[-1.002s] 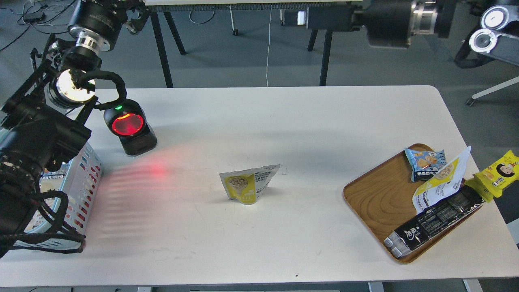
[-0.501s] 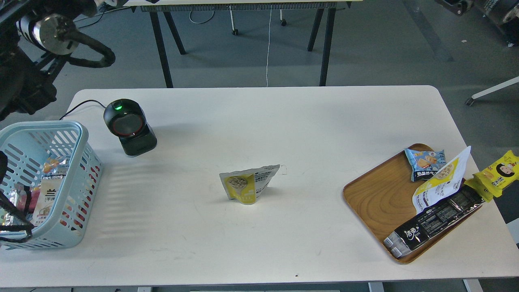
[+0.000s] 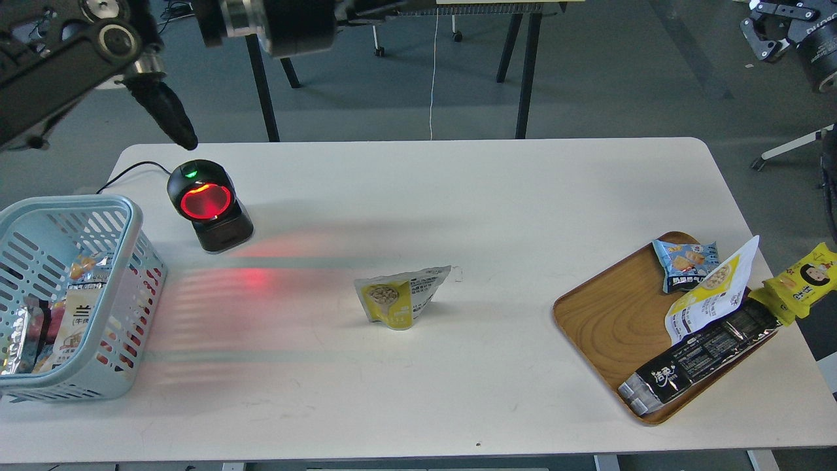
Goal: Scan snack and place in basket
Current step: 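Reach the left gripper to the yellow bag and grasp it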
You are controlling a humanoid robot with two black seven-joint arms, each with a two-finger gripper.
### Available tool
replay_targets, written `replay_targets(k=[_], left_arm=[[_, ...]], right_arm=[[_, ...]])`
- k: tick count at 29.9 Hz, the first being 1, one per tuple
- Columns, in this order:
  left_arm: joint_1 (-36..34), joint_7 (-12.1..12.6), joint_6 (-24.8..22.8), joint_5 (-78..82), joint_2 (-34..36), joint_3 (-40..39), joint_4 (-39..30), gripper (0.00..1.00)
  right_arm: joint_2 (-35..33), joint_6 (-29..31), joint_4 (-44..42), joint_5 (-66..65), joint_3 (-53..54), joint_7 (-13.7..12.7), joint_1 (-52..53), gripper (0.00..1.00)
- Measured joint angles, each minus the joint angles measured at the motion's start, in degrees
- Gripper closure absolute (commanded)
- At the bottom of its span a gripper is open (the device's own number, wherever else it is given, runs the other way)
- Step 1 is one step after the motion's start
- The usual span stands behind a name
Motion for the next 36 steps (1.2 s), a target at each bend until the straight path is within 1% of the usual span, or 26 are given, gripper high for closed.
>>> replay_targets(k=[3, 9, 13, 17, 19, 23, 28, 32, 36], left_arm=[[0.43, 0.02, -1.36, 12.54, -2.6, 1.82, -2.61, 0.12], [1.4, 0.3, -1.72, 33.16, -4.69, 7.63, -8.05, 0.12], [3.35, 0.42, -1.72, 44.29, -5.41, 11.84, -9.06, 0.2], [6.67, 0.35, -1.72, 56.38, -4.87, 15.71, -9.33, 0.24], [7.96, 0.3, -1.72, 59.15, -4.65, 16.33, -9.61, 0.25], [9.21, 0.31, -1.72, 60.91, -3.18, 16.73, -13.03, 0.25], [9.84, 0.42, -1.72, 62.54, -1.12, 17.87, -13.93, 0.27], [12.27, 0.45, -1.72, 64.14, 1.44, 18.05, -13.83, 0.35], [14.7, 0.36, -1.72, 64.39, 2.75, 17.79, -13.7, 0.52]], right_arm=[[2.5, -0.01, -1.16, 0.0, 1.34, 0.0, -1.17, 0.01], [7.31, -2.78, -3.21, -0.05, 1.58, 0.0, -1.47, 0.01], [8.51, -3.0, -3.42, -0.16, 1.58, 0.0, -1.47, 0.01], [8.65, -2.76, -3.12, -0.19, 1.58, 0.0, -1.46, 0.01], [8.65, -2.7, -3.26, -0.19, 1.58, 0.0, -1.42, 0.01], [8.59, -2.6, -3.48, -0.19, 1.58, 0.0, -1.4, 0.01], [8.53, -2.59, -3.12, -0.19, 1.63, 0.0, -1.62, 0.01], [8.18, -2.59, -2.92, -0.19, 1.67, 0.0, -2.12, 0.01], [7.86, -2.59, -2.89, -0.19, 2.26, 0.0, -2.17, 0.01]])
